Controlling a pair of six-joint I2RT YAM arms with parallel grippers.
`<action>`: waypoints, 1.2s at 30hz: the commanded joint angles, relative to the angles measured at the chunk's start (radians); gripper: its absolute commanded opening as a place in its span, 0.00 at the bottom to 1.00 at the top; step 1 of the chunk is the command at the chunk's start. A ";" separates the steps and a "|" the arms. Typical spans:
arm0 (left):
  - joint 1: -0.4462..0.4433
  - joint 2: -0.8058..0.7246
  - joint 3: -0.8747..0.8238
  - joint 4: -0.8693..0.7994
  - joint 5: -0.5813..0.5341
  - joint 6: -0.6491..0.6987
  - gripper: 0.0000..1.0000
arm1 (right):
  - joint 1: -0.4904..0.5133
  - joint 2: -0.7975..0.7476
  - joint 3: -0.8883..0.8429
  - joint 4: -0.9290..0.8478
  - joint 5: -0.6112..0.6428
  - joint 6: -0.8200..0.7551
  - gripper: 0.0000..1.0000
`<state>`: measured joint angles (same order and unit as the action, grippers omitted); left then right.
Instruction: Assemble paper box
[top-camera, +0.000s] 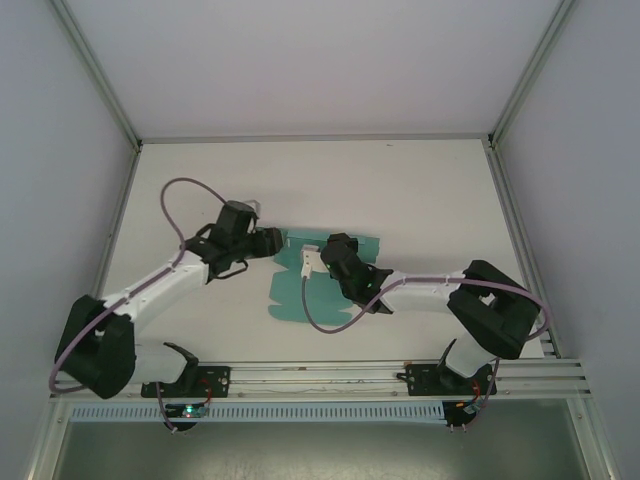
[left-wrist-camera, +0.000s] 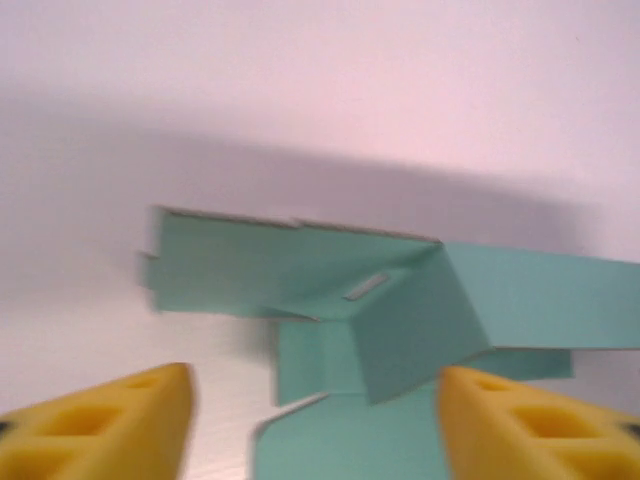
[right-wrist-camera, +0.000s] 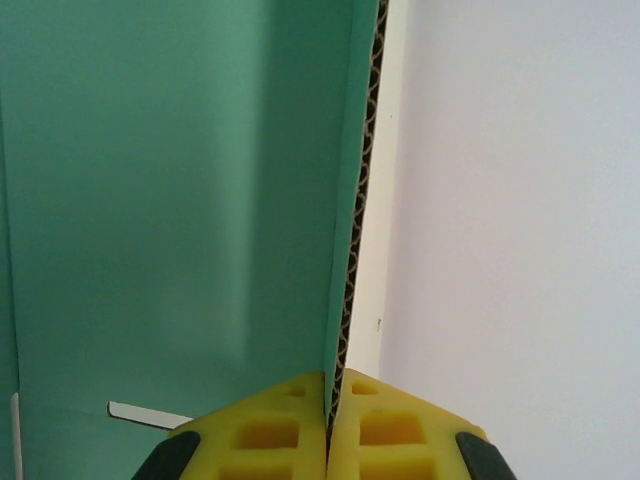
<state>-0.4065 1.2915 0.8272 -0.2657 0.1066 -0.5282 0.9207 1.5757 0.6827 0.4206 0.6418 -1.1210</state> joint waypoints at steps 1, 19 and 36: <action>0.099 0.000 0.055 -0.188 0.023 0.238 0.89 | 0.002 -0.025 -0.022 -0.006 -0.016 -0.010 0.00; 0.219 0.486 0.556 -0.598 0.543 1.115 0.98 | -0.017 -0.010 -0.008 -0.037 -0.041 0.006 0.00; 0.209 0.533 0.570 -0.506 0.454 0.954 0.20 | -0.019 -0.007 -0.007 -0.039 -0.040 0.016 0.00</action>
<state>-0.1944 1.8393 1.3941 -0.7959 0.5533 0.4835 0.9051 1.5658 0.6769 0.4061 0.6189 -1.1217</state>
